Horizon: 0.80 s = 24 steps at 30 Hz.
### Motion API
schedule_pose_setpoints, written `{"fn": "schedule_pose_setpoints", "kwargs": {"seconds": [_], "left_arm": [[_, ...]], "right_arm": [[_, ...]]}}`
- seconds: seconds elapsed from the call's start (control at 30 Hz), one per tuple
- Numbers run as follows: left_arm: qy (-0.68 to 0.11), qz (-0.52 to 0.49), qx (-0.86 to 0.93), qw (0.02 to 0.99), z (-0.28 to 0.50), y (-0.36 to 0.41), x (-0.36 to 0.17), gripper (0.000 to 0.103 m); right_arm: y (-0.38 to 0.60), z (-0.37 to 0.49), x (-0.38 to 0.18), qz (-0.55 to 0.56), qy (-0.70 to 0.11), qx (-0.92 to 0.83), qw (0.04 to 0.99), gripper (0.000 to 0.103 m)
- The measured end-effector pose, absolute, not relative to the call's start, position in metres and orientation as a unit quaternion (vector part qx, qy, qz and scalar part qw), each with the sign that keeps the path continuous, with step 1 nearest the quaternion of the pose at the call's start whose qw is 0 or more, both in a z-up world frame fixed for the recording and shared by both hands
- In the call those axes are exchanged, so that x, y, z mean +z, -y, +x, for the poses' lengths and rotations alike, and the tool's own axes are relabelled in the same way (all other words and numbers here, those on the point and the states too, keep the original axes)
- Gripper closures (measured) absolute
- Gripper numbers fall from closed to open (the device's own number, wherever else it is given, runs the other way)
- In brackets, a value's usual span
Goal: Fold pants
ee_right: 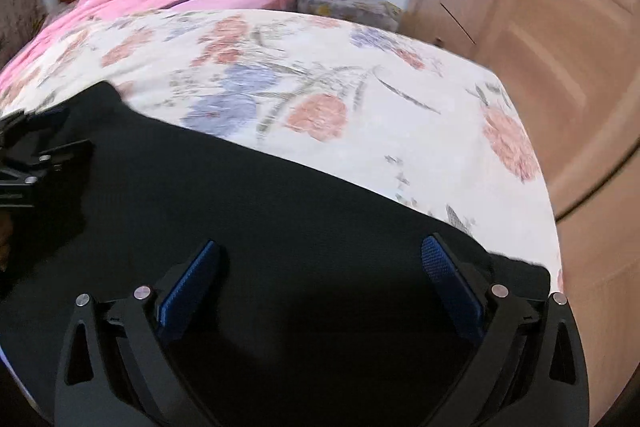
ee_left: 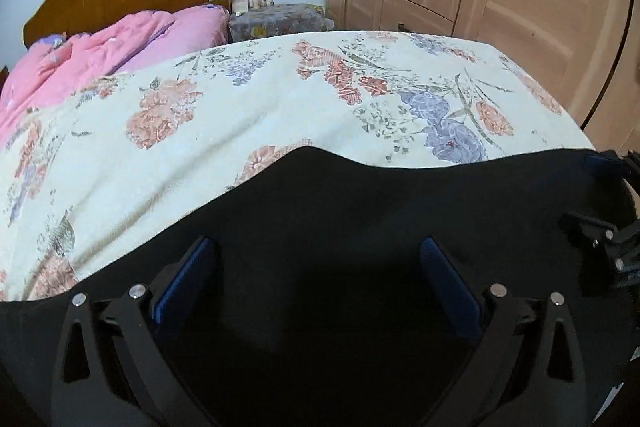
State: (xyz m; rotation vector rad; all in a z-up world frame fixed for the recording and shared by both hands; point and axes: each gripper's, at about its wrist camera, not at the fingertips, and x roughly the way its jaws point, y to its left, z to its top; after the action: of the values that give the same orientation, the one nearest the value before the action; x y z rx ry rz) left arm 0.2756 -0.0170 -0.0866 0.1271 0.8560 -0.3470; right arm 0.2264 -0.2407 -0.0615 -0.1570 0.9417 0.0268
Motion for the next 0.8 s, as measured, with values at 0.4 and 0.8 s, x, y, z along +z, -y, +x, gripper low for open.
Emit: {"fn": "schedule_pose_setpoints", "kwargs": {"seconds": [0.4, 0.8], "left_arm": [[-0.413, 0.068, -0.157, 0.894, 0.27, 0.013, -0.083, 0.001], [-0.392, 0.02, -0.137, 0.91, 0.104, -0.058, -0.065, 0.002]], "right_arm": [[0.25, 0.227, -0.056, -0.031, -0.45, 0.021, 0.892, 0.005], [0.212, 0.065, -0.047, -0.015, -0.387, 0.095, 0.917, 0.005]]}}
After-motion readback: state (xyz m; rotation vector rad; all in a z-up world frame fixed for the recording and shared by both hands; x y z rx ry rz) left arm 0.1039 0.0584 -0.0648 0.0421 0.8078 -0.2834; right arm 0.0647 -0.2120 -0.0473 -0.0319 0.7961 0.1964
